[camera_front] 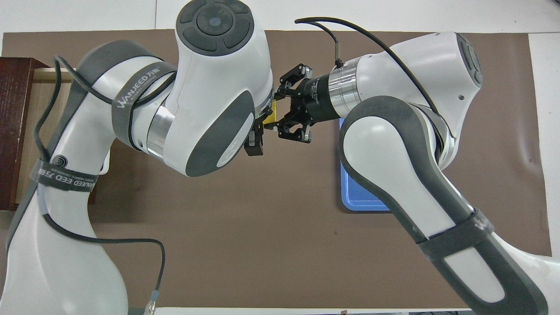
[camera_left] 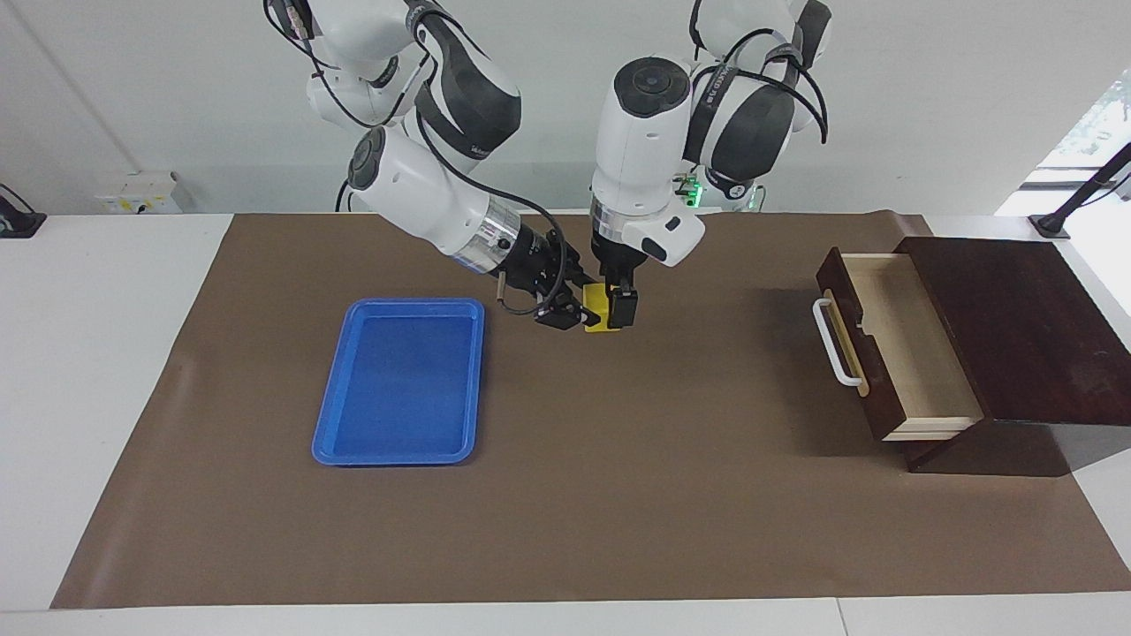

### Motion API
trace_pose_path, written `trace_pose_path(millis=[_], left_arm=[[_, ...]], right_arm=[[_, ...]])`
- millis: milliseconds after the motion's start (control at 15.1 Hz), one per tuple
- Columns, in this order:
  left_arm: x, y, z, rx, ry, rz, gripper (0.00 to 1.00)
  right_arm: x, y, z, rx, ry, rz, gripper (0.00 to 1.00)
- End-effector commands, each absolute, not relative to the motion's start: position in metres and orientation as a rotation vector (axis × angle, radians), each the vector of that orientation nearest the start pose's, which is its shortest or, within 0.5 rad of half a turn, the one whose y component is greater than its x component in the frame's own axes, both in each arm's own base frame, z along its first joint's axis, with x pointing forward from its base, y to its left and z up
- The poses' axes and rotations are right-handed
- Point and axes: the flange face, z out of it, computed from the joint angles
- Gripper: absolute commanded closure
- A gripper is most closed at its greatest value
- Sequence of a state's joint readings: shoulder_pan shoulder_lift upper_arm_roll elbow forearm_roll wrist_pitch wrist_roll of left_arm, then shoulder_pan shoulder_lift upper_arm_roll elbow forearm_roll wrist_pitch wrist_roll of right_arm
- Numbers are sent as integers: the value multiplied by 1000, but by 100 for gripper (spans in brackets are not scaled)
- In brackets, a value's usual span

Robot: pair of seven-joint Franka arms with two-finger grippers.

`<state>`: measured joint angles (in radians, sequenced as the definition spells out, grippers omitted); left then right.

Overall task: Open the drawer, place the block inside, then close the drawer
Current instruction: 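Close the left gripper on the cube and open the right gripper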

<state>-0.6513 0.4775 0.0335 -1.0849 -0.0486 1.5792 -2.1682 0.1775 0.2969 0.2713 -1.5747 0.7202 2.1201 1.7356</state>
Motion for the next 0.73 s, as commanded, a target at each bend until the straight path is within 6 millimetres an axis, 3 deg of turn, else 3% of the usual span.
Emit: trace_pose_path(millis=[0, 529, 595, 661], left_arm=[[557, -418, 558, -2258, -2221, 17, 99], [558, -418, 559, -2263, -2230, 12, 100], [558, -418, 558, -2264, -2228, 12, 100], [558, -418, 558, -2262, -2229, 12, 100]], right_arm=[[602, 298, 520, -1696, 1834, 679, 100], [602, 297, 520, -1692, 1841, 689, 100], [603, 296, 520, -1682, 1851, 691, 66], [602, 297, 521, -1683, 1853, 693, 1]])
